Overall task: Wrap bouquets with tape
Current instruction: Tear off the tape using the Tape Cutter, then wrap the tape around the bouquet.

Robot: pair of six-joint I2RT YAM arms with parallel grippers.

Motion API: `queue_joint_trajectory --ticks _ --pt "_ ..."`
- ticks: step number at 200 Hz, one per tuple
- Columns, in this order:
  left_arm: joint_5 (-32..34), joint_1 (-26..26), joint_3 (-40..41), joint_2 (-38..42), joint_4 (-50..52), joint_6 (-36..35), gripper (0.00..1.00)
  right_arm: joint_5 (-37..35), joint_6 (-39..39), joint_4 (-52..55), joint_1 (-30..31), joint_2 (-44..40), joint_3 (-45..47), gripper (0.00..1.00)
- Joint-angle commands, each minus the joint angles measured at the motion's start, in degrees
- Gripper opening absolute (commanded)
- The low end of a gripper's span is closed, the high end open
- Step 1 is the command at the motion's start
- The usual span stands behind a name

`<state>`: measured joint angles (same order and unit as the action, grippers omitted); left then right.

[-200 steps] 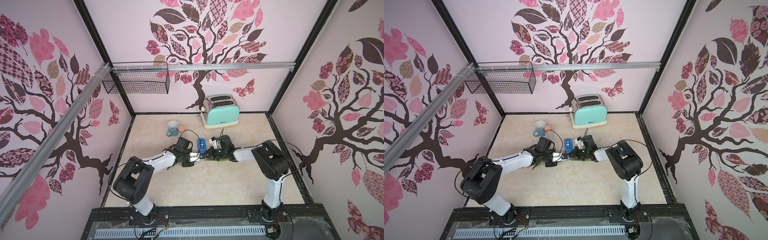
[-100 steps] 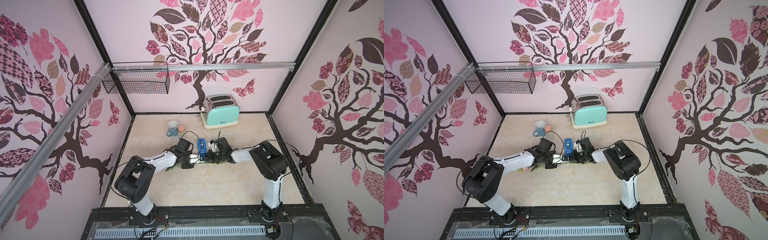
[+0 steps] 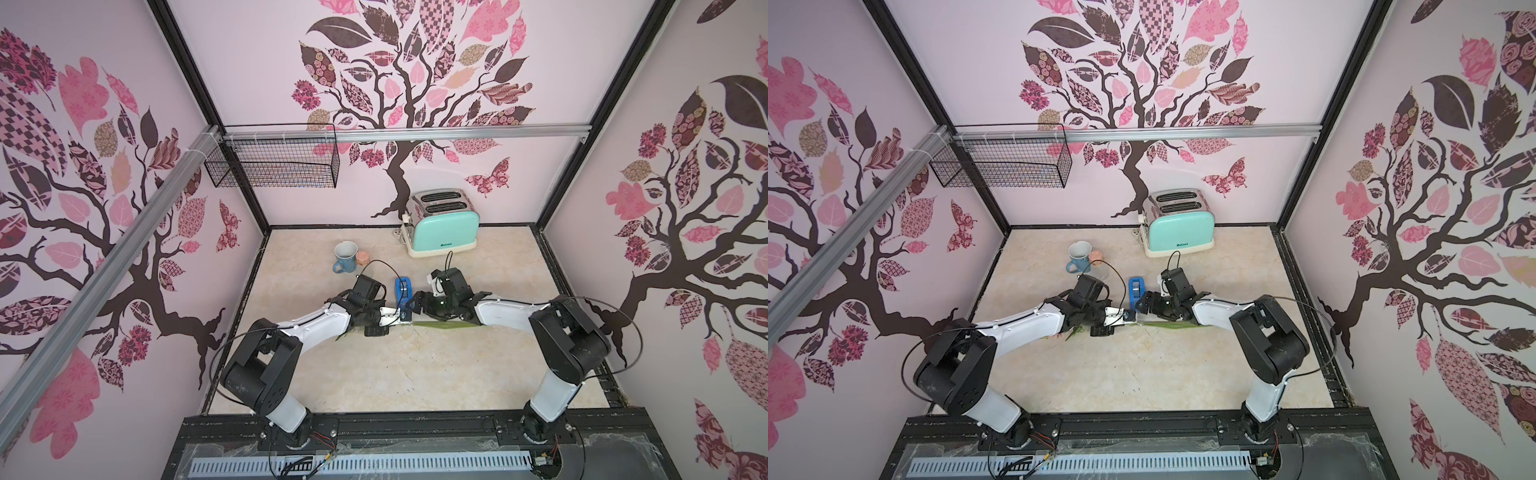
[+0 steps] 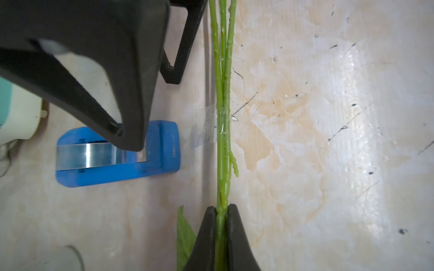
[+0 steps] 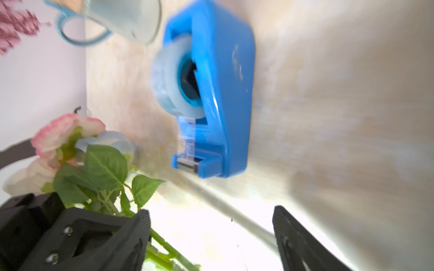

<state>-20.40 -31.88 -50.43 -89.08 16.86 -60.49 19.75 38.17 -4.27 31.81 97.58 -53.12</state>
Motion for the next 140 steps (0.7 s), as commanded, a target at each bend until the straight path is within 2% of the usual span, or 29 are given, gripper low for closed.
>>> queue_joint_trajectory --ticks 1,41,61,90,103,119,140 --pt "-1.5 -0.1 0.9 3.5 0.9 -1.1 0.0 -5.4 -6.1 8.6 -0.4 -6.6 -3.2 0.92" --pt "-1.2 -0.2 1.7 7.6 1.3 -0.5 0.0 -7.0 -17.2 9.7 -4.6 -16.2 -1.3 0.9" --pt "-1.2 -0.1 1.4 8.9 1.5 -0.3 0.0 -3.5 -29.1 8.0 -4.6 -25.1 1.3 0.9" --pt "-0.1 -0.2 0.5 10.2 2.6 0.0 0.0 9.8 -50.7 10.2 -3.8 -39.4 9.3 0.92" --pt "-0.1 -0.1 0.3 10.7 2.7 -0.1 0.0 8.9 -60.3 12.8 -1.8 -43.9 12.8 0.99" --pt "-0.3 -0.1 0.0 11.2 3.0 0.3 0.0 9.4 -72.2 17.7 -0.4 -46.3 14.7 1.0" --pt "-1.1 -0.1 -0.3 11.7 3.2 0.3 0.0 5.0 -77.4 21.9 0.0 -43.7 12.4 1.0"
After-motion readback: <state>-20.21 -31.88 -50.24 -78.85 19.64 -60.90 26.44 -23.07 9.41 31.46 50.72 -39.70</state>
